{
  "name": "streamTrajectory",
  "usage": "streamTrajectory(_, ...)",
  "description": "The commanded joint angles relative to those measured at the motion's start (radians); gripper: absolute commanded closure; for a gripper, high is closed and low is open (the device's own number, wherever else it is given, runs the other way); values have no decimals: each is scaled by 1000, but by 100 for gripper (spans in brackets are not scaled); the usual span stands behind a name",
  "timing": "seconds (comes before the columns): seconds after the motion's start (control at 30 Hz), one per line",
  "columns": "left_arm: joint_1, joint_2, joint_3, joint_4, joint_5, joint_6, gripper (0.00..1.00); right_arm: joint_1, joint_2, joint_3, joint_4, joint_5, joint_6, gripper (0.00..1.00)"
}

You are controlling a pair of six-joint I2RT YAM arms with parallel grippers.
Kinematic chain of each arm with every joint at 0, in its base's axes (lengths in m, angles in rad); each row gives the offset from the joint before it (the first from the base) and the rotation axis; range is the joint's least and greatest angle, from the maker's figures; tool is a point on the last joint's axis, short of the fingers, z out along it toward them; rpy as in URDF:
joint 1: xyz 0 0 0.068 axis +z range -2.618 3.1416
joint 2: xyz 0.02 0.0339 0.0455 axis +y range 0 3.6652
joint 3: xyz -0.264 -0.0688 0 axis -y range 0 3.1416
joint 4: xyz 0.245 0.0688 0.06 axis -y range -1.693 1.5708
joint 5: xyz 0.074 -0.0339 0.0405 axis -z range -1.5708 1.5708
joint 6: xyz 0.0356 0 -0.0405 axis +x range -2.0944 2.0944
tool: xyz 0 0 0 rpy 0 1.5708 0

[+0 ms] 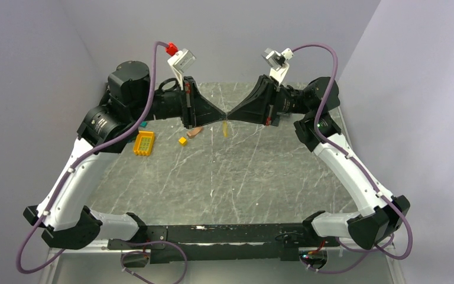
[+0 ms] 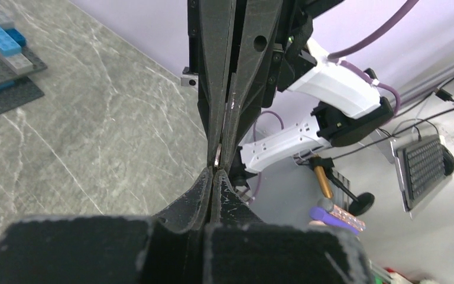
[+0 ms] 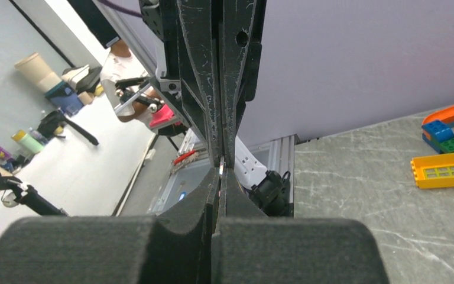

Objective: Remove the keys from the keyring

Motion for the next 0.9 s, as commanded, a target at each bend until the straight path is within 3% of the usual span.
streamTrajectory(0.0,-30,-16,-26,97,-146,-35,100,23,-13,-16,165,65,70,100)
streamTrajectory(0.6,-114,-119,-202,295,-497,-157,100,26,46,-84,575,189,375,100)
streamTrajectory(0.87,-177,-90,-165,309,-616,-126,100,26,106,-86,786,262,546,100)
